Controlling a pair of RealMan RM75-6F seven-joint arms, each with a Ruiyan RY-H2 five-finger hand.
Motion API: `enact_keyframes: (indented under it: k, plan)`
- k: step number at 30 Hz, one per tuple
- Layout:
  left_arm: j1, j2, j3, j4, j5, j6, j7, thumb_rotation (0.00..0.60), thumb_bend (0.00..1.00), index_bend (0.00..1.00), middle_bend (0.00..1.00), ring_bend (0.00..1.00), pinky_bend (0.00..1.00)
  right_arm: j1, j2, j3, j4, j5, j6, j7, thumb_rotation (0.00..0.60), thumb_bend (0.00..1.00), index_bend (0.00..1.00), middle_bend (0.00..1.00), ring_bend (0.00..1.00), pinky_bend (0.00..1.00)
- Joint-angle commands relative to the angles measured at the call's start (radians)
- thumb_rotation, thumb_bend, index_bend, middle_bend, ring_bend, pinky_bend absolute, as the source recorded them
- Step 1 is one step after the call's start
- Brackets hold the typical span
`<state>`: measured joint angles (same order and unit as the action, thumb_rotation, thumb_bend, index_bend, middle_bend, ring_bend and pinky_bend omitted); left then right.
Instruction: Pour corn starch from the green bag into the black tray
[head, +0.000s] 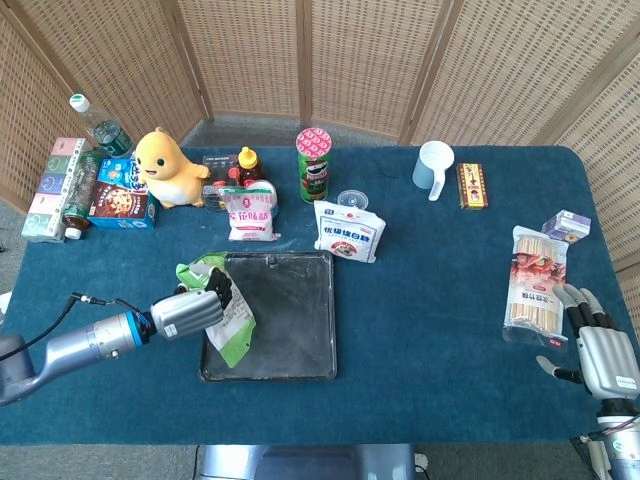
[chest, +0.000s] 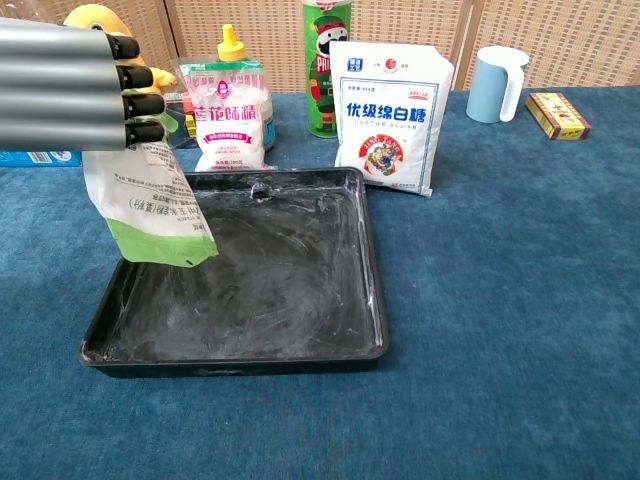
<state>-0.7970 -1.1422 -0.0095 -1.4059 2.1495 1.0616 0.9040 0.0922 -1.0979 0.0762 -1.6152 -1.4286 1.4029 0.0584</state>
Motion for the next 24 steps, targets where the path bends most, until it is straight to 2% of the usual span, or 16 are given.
enact_keyframes:
  k: [1, 7, 13, 20, 22, 24]
  plan:
    - [-0.003, 0.009, -0.007, -0.019, -0.007, -0.017, 0.024, 0.6, 0.47, 0.8, 0.68, 0.58, 0.63, 0.0, 0.001, 0.001, 0.001, 0.001, 0.0, 0.003, 0.6, 0.0, 0.0, 0.0, 0.01, 0.16]
    - [-0.001, 0.025, -0.019, -0.062, -0.014, -0.059, 0.106, 0.6, 0.49, 0.9, 0.72, 0.58, 0.62, 0.001, 0.003, 0.001, 0.0, 0.002, -0.003, 0.007, 0.6, 0.0, 0.0, 0.0, 0.01, 0.16]
    - [-0.008, 0.046, -0.043, -0.125, -0.029, -0.133, 0.207, 0.6, 0.52, 0.91, 0.73, 0.59, 0.62, 0.001, 0.001, -0.001, -0.001, 0.001, -0.003, 0.001, 0.6, 0.0, 0.0, 0.0, 0.01, 0.16]
    - [0.037, 0.059, -0.108, -0.215, -0.142, -0.253, 0.421, 0.6, 0.54, 0.92, 0.75, 0.62, 0.62, 0.001, 0.002, 0.001, 0.0, 0.002, -0.002, 0.004, 0.6, 0.0, 0.0, 0.0, 0.01, 0.16]
    - [0.05, 0.053, -0.127, -0.231, -0.173, -0.25, 0.442, 0.6, 0.54, 0.92, 0.75, 0.62, 0.62, 0.001, 0.004, 0.0, -0.002, 0.0, -0.001, 0.008, 0.6, 0.0, 0.0, 0.0, 0.01, 0.16]
    - [0.086, 0.028, -0.167, -0.239, -0.245, -0.213, 0.477, 0.6, 0.54, 0.92, 0.75, 0.62, 0.62, -0.001, 0.006, 0.002, -0.002, 0.001, 0.002, 0.011, 0.6, 0.0, 0.0, 0.0, 0.01, 0.16]
